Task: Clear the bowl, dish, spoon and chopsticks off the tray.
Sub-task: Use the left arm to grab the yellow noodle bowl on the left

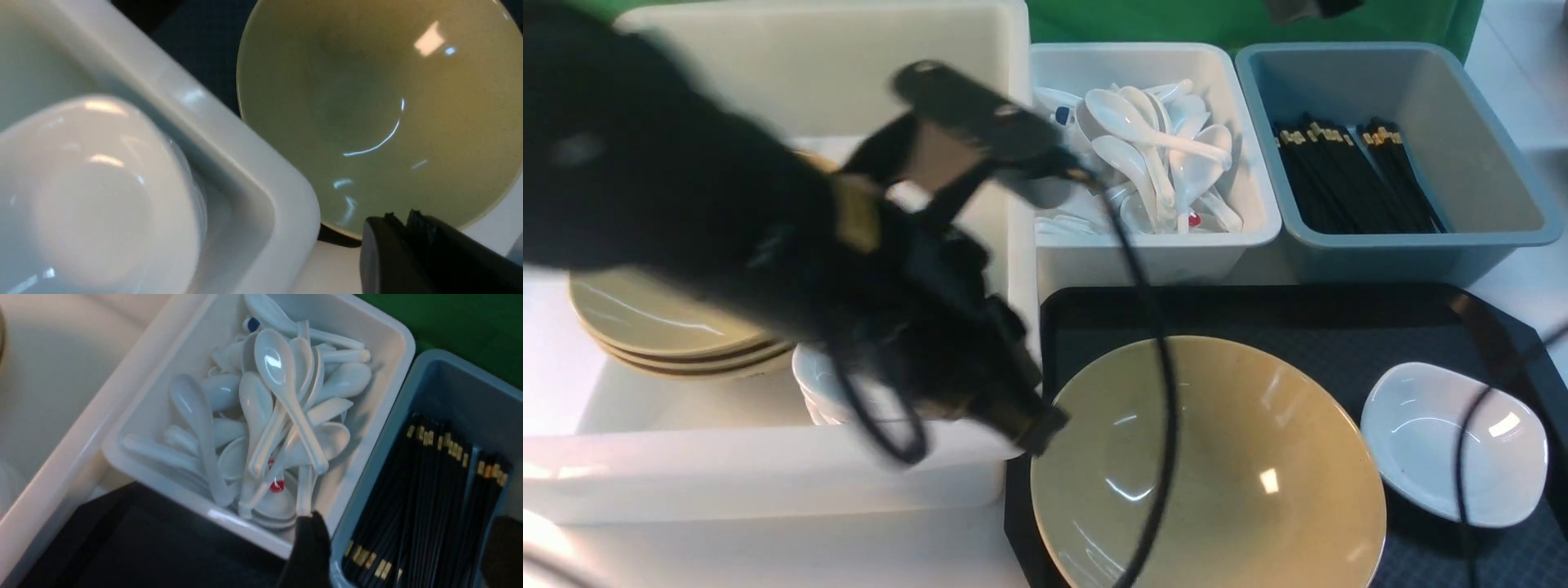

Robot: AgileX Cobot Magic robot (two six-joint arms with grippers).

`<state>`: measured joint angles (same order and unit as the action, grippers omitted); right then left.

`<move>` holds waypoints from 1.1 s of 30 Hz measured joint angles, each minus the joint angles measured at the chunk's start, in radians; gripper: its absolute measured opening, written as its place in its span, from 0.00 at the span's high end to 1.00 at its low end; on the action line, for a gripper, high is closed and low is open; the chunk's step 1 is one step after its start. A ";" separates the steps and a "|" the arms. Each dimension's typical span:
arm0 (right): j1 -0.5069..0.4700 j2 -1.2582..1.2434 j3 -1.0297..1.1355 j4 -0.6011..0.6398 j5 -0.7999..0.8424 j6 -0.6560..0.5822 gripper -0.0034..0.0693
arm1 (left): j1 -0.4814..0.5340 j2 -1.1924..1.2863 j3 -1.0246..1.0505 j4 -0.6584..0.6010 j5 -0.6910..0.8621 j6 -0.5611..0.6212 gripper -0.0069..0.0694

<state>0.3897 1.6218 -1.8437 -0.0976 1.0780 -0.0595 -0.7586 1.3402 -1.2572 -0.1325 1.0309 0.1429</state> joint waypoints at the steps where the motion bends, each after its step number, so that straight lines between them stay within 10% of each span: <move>1: 0.008 -0.072 0.068 0.001 0.000 0.000 0.22 | 0.000 0.053 -0.034 -0.012 0.000 0.035 0.79; 9: 0.018 -0.487 0.498 0.006 -0.046 0.022 0.27 | 0.000 0.357 -0.275 -0.037 0.000 0.164 0.33; 16: 0.018 -0.729 0.817 0.006 -0.056 0.045 0.28 | 0.000 0.606 -0.414 0.035 0.002 0.296 0.19; 25: 0.018 -0.794 0.959 0.006 -0.055 0.067 0.28 | 0.000 0.768 -0.474 0.097 -0.026 0.271 0.28; 33: 0.018 -0.794 0.964 0.006 -0.072 0.059 0.29 | 0.001 0.756 -0.512 0.009 0.059 0.232 0.76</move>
<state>0.4075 0.8275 -0.8796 -0.0918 1.0062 0.0000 -0.7576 2.0961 -1.7691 -0.1232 1.0899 0.3750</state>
